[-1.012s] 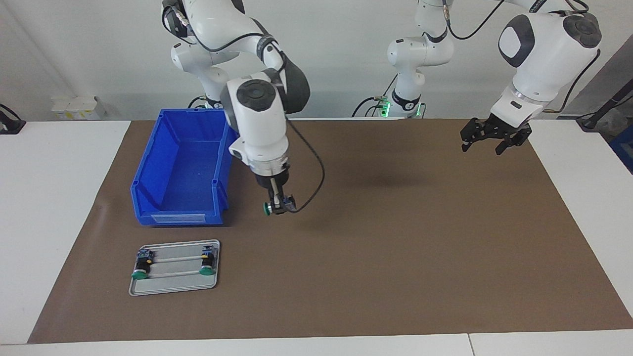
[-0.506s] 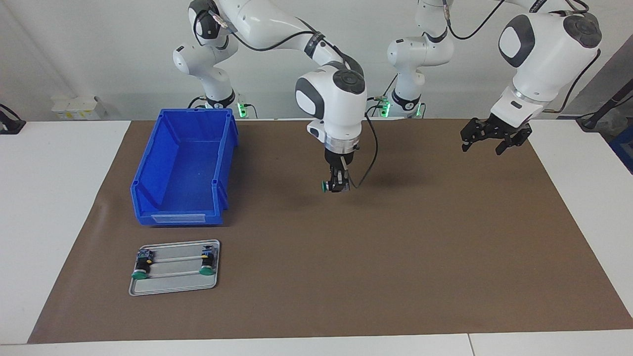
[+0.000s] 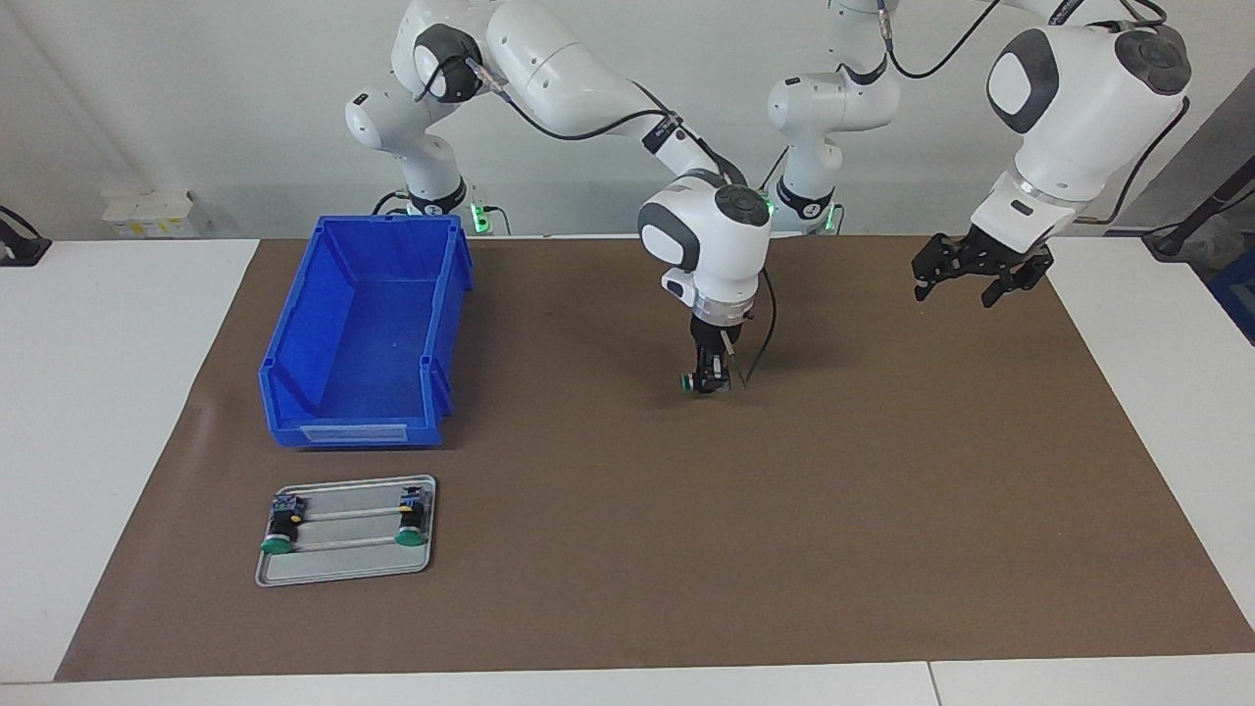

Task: Place and press button with both arms
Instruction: 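Carry the cylinder with the right gripper to the table center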

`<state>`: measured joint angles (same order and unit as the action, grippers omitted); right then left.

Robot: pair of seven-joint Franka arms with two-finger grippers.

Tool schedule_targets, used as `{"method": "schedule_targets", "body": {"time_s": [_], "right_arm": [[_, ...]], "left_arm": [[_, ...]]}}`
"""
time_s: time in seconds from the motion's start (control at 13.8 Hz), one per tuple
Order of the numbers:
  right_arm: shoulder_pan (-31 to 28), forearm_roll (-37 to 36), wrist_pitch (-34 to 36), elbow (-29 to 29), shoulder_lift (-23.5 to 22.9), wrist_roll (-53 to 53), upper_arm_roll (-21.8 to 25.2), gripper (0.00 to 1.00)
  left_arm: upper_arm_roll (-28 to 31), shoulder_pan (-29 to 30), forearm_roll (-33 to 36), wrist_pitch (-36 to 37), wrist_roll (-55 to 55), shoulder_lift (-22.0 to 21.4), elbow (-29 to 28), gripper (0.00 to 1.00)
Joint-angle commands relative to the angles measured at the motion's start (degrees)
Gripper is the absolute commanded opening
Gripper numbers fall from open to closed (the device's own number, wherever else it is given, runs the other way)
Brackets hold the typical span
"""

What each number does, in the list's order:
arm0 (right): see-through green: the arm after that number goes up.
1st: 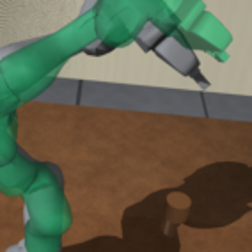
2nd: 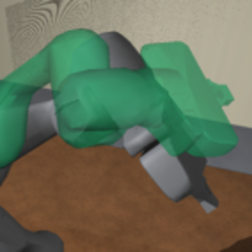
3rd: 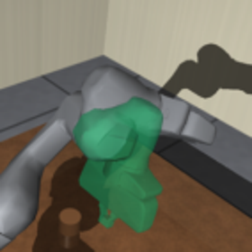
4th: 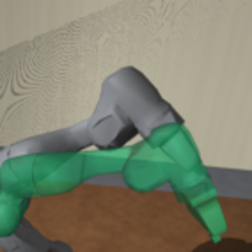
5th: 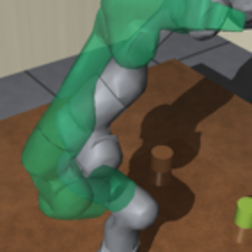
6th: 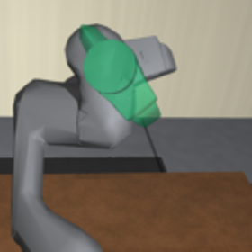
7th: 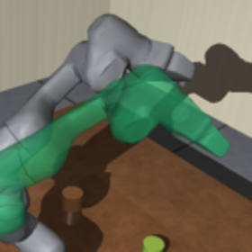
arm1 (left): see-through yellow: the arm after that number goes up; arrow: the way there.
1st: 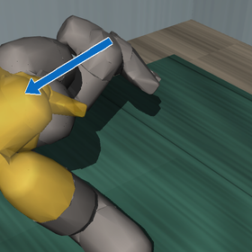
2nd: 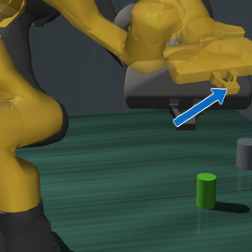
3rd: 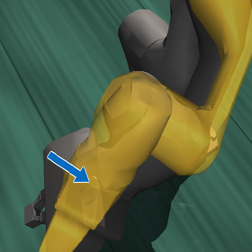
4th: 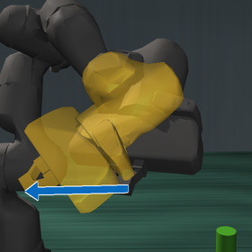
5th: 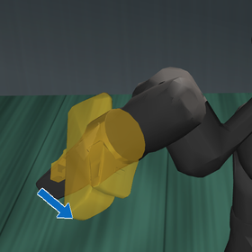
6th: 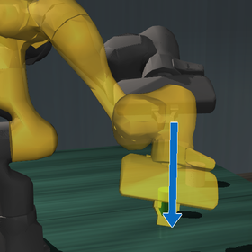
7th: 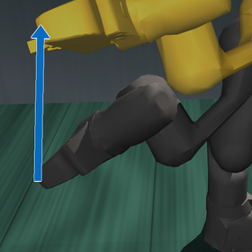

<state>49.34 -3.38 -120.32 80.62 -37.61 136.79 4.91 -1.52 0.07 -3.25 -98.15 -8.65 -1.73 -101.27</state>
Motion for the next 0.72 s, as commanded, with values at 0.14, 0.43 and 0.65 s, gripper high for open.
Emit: {"method": "schedule_targets", "body": {"time_s": [0.14, 0.43, 0.65], "right_arm": [[0.93, -1.28, -5.63, 8.41, 4.04, 0.85, -0.07, 0.68], [0.59, -2.50, -4.58, 7.45, 6.13, -0.90, 0.01, 1.00], [-4.33, -2.07, -0.46, 10.07, 15.17, -11.24, 0.01, 1.00]], "left_arm": [[-0.58, -1.73, -0.36, -1.34, -0.58, -1.70, -1.74, 1.00], [-0.67, -4.19, -0.36, -1.43, -0.67, -1.79, -1.83, 1.00], [-0.67, -5.25, -0.36, -1.60, -1.46, -1.79, -1.92, 1.00]]}}
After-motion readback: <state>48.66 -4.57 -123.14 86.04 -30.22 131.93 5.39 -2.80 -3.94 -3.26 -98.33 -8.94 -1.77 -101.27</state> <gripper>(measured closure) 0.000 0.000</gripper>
